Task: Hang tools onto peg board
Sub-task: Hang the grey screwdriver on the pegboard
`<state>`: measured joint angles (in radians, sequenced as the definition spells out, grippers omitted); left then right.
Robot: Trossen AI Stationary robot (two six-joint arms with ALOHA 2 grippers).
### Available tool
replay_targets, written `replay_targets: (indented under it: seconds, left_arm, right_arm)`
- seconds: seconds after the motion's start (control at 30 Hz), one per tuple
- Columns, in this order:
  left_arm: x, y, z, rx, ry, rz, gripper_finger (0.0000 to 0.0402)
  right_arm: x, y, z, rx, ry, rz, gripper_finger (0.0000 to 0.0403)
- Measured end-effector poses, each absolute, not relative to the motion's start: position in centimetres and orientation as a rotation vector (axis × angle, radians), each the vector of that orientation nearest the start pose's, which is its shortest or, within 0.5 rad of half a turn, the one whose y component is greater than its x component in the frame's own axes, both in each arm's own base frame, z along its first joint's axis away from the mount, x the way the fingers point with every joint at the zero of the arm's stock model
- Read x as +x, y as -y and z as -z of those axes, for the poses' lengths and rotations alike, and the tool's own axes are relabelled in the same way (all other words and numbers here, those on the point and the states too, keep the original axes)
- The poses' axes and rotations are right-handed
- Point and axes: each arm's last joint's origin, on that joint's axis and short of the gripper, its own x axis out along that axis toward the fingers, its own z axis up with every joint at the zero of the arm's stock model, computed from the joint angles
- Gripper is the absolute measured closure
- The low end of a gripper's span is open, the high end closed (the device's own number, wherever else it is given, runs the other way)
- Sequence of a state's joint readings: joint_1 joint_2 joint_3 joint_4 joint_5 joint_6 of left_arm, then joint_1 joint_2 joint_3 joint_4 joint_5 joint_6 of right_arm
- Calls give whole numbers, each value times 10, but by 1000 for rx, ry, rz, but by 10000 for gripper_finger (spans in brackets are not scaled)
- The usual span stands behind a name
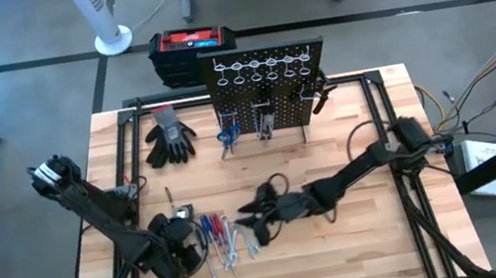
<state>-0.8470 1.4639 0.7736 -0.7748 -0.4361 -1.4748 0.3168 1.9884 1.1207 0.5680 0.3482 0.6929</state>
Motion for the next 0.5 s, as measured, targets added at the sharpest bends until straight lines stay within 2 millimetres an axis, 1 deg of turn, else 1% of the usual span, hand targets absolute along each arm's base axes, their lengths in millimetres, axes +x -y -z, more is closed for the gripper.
replay_targets:
  seconds: [0.13, 0.2, 0.27, 0.37, 0.5]
  left_arm:
    - [161, 170, -164, -418, -1099, -503, 149]
    - [160, 171, -163, -421, -1100, -505, 149]
    - [160, 170, -161, -434, -1091, -520, 149]
    - [162, 169, -161, -479, -1019, -575, 149]
    - [164, 167, -162, -553, -893, -649, 148]
  right_arm:
    - [438, -133, -169, 618, -317, 141, 195]
    - [453, -137, -165, 611, -393, 176, 189]
    - [464, -141, -159, 589, -489, 222, 186]
    - [474, -144, -157, 553, -591, 285, 183]
    - [475, -143, -165, 509, -634, 370, 185]
